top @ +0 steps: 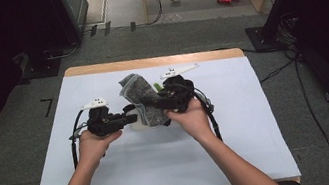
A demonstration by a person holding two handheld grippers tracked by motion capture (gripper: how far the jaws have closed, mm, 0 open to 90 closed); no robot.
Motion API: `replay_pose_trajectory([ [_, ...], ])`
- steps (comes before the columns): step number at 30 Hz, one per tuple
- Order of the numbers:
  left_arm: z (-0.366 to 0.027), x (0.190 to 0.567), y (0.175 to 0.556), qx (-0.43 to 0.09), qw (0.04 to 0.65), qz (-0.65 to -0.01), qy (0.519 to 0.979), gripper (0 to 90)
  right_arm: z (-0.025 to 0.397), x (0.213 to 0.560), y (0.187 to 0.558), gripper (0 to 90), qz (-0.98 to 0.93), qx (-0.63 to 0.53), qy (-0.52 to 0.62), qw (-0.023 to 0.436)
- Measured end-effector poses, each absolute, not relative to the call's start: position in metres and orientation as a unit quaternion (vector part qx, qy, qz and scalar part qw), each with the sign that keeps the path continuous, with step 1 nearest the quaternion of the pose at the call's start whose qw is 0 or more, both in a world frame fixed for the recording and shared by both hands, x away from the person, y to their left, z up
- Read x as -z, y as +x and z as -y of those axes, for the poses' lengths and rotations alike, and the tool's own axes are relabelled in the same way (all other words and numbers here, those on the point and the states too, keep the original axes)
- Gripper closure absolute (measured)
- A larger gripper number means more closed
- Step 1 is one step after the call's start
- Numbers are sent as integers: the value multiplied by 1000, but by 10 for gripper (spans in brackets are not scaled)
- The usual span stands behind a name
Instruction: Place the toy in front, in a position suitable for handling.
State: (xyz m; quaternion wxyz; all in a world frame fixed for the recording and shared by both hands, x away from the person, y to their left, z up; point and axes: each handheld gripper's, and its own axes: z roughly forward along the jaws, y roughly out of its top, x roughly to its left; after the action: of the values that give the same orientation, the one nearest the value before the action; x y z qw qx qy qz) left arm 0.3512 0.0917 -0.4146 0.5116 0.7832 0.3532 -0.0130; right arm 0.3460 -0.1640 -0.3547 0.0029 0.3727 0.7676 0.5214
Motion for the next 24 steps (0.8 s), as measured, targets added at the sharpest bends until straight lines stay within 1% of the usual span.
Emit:
replay_pose_trajectory([
  [2,-91,414,351,11,510,-353,784,744,155,360,344,762,-772,-517,369,-10],
  [5,-91,414,351,3,505,-358,786,741,147,370,344,761,-785,-495,373,-3],
  [6,-92,415,351,5,501,-361,787,739,150,377,347,764,-782,-498,375,-5],
  [9,-93,417,353,8,500,-368,784,738,153,380,350,765,-782,-495,379,-7],
  [17,-101,423,362,19,491,-396,775,734,169,382,356,755,-786,-472,399,19],
  [24,-103,425,367,23,496,-399,771,728,189,388,365,762,-774,-469,424,12],
])
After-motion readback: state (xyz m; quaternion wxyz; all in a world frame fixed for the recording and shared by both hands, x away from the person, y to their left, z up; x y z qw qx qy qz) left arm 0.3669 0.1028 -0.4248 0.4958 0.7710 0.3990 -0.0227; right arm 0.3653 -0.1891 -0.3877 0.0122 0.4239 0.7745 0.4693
